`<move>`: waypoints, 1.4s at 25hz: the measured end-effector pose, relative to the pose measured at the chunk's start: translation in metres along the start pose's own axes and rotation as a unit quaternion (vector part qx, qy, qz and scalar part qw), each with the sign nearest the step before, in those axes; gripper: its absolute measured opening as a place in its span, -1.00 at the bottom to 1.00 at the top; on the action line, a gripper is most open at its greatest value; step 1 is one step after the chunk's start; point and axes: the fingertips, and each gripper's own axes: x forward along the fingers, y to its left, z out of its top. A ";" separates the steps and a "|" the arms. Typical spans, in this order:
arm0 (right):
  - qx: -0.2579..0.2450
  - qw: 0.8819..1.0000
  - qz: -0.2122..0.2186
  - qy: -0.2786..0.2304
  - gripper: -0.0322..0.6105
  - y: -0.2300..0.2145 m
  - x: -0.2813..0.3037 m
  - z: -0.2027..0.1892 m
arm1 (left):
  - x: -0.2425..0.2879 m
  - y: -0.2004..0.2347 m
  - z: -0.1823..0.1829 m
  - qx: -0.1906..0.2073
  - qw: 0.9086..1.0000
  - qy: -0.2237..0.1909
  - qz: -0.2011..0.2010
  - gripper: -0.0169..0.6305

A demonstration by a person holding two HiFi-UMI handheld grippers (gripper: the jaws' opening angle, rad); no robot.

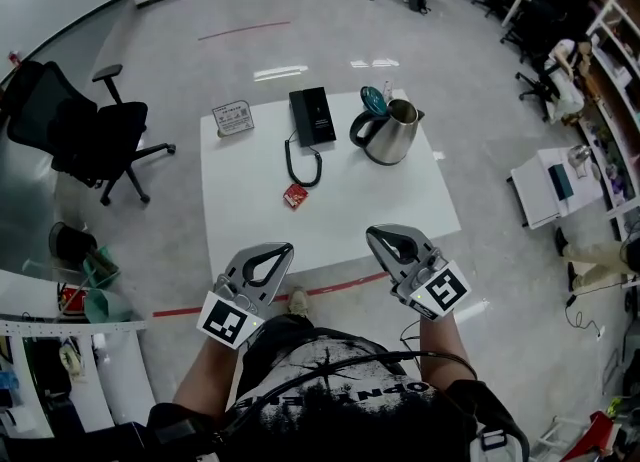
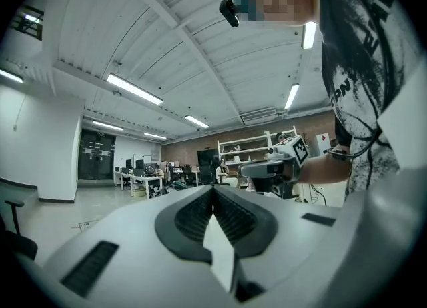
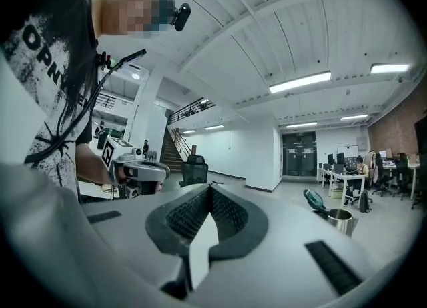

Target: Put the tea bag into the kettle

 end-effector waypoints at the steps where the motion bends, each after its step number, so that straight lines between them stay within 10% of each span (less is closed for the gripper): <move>1: 0.002 1.000 0.001 0.002 -0.87 -0.004 0.008 -0.002 | 0.002 0.008 -0.002 -0.002 1.000 0.001 0.000 -0.91; 25: 0.027 0.986 0.048 0.158 -0.86 -0.046 0.157 -0.115 | 0.022 0.128 -0.039 -0.033 0.999 0.017 -0.017 -0.91; 35: 0.069 0.962 0.062 0.257 -0.45 -0.049 0.186 -0.205 | 0.015 0.145 -0.051 -0.052 0.998 0.033 0.021 -0.91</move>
